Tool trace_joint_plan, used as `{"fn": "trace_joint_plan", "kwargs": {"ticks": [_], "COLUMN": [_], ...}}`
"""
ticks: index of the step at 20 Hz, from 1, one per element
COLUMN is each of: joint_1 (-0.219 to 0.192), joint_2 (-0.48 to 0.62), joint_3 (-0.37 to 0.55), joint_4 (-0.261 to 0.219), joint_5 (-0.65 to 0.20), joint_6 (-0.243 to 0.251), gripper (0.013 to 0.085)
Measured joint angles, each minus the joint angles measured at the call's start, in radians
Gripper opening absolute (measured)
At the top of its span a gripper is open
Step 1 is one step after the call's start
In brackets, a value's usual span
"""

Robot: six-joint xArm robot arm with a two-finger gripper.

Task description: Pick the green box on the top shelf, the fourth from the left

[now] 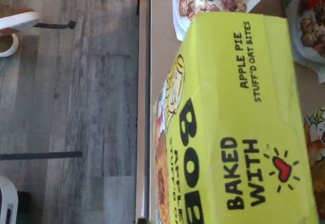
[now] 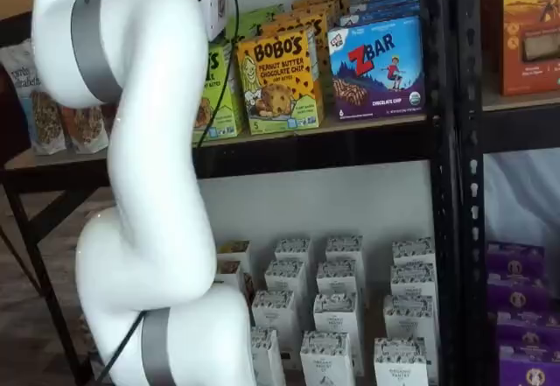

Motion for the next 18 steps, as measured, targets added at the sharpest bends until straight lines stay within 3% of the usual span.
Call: {"fn": "trace_joint_plan", "kwargs": {"ticks": [4,6,9,18], "joint_1": [-0.003,-0.003,-0.004,-0.004], "joint_2": [0.001,0.003,0.003,0.007], "joint_3": [-0.002,-0.004,-0.006,-0.014], "joint_4": [0.003,0.003,0.004,-0.001], "joint_5": [0.001,0.003,0.004,0.01], "joint_6": [-0.002,-0.003,-0.003,-0.002], "gripper": [0.065,0.065,0.057,0.057]}}
